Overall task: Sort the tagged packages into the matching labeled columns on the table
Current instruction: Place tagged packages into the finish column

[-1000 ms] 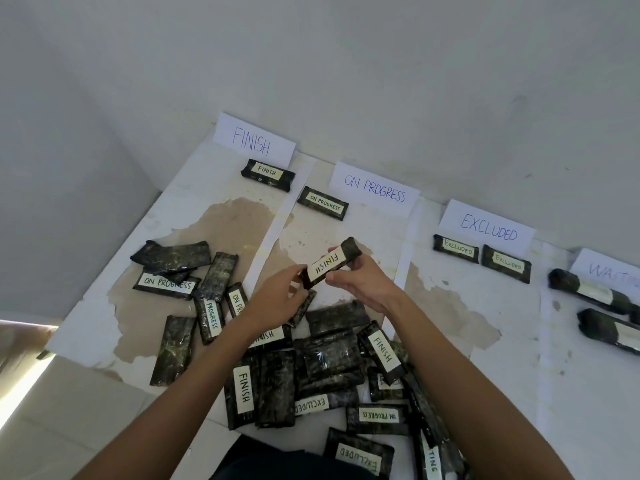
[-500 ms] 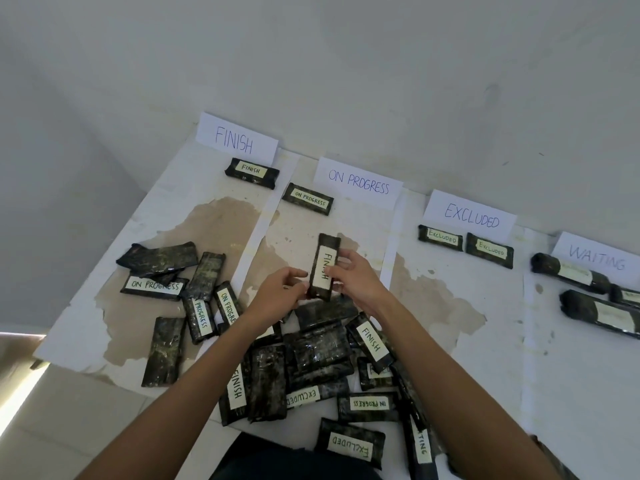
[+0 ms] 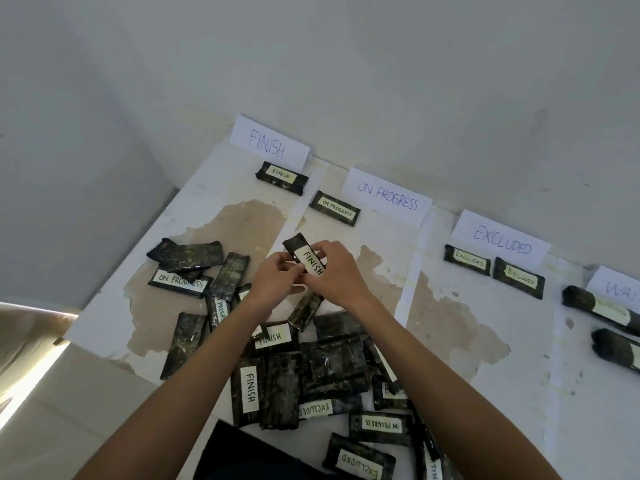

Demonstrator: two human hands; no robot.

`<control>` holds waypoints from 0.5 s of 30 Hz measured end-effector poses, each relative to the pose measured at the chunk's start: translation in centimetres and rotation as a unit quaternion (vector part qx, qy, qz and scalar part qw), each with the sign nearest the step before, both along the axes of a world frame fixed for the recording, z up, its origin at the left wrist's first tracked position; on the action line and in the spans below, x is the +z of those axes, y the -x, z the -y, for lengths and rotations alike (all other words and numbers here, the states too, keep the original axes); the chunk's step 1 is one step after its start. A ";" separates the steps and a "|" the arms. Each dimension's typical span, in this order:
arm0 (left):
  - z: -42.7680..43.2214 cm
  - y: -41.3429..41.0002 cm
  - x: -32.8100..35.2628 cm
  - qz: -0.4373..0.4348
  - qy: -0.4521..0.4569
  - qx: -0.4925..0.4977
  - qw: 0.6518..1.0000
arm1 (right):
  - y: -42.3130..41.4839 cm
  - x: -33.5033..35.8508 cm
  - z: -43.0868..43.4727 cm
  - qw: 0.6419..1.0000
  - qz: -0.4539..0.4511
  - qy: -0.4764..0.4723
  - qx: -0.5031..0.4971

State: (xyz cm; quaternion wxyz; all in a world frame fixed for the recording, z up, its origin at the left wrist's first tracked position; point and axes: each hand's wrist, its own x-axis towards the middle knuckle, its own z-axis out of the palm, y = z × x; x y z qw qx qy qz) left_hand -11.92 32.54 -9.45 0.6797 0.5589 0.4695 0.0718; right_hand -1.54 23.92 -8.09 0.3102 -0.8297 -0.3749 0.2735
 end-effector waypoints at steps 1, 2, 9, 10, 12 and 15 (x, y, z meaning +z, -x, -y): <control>-0.7 0.1 0.0 -0.002 -0.004 0.003 1.000 | 0.0 -0.2 -0.9 1.000 0.007 0.003 0.004; -1.5 0.1 0.0 -0.003 -0.005 0.005 1.000 | 0.0 -0.4 -1.9 1.000 0.015 0.005 0.009; -10.7 0.9 -0.1 -0.049 -0.132 -0.063 0.988 | -0.9 -0.7 -10.6 0.996 0.085 0.022 0.023; -12.3 1.2 -0.1 -0.059 -0.164 -0.078 0.982 | -1.1 -0.7 -12.1 0.995 0.088 0.025 0.027; -15.6 1.7 -0.4 -0.074 -0.219 -0.094 0.968 | -1.5 -1.1 -15.0 0.995 0.094 0.025 0.033; -20.4 2.1 -1.6 -0.104 -0.290 -0.127 0.943 | -2.2 -1.8 -19.3 0.994 0.105 0.024 0.031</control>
